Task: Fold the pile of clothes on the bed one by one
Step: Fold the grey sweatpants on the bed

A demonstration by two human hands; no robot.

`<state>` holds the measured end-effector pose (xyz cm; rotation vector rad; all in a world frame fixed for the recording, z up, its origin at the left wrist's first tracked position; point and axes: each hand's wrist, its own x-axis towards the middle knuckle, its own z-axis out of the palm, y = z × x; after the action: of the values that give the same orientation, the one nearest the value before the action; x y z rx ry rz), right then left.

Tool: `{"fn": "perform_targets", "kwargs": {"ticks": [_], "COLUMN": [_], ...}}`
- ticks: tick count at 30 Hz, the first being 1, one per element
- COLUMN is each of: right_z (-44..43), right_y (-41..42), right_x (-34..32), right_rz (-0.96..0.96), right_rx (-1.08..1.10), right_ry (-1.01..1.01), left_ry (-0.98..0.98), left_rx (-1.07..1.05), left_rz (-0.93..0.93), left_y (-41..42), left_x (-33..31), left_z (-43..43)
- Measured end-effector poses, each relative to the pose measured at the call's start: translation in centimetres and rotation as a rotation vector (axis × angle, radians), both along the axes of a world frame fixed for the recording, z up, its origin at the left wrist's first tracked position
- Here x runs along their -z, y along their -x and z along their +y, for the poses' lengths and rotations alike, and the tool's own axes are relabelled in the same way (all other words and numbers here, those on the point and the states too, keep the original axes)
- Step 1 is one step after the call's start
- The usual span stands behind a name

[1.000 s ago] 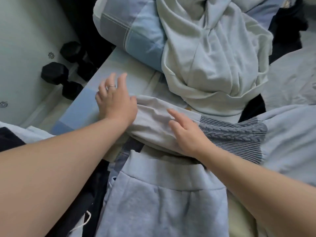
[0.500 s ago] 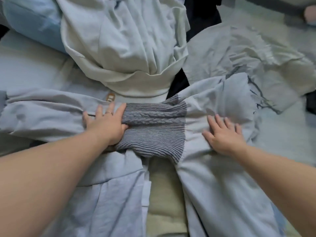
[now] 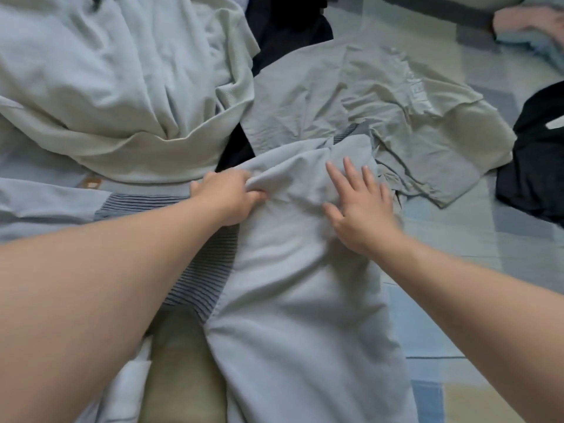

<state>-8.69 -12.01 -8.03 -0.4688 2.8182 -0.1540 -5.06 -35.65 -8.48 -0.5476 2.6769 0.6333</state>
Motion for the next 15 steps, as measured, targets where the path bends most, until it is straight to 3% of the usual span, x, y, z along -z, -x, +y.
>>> {"fn": "perform_targets", "kwargs": {"ticks": [2, 4, 6, 8, 10, 13, 15], "right_z": [0.1, 0.4, 0.8, 1.0, 1.1, 1.2, 1.5], "right_y": [1.0, 1.8, 2.5, 3.2, 4.7, 7.1, 8.4], "right_x": [-0.1, -0.3, -0.4, -0.5, -0.1, 2.1, 4.4], "right_rz": [-0.026, -0.072, -0.061, 0.013, 0.044, -0.015, -0.036], "right_rx": [-0.027, -0.035, -0.034, -0.059, -0.126, -0.209, -0.236], "right_ry": [0.013, -0.002, 0.021, 0.047, 0.013, -0.062, -0.072], "left_ry": [0.007, 0.189, 0.322, 0.262, 0.181, 0.162, 0.243], "left_rx": [-0.207, -0.301, -0.154, 0.107, 0.281, 0.266, 0.228], "left_rz": [0.113, 0.257, 0.46, 0.586, 0.48, 0.156, 0.165], "left_y": [0.8, 0.9, 0.6, 0.4, 1.6, 3.4, 3.3], "left_x": [-0.6, -1.1, -1.2, -0.8, 0.7, 4.5, 7.2], "left_z": [-0.3, 0.0, 1.3, 3.7, 6.1, 8.2, 8.7]}}
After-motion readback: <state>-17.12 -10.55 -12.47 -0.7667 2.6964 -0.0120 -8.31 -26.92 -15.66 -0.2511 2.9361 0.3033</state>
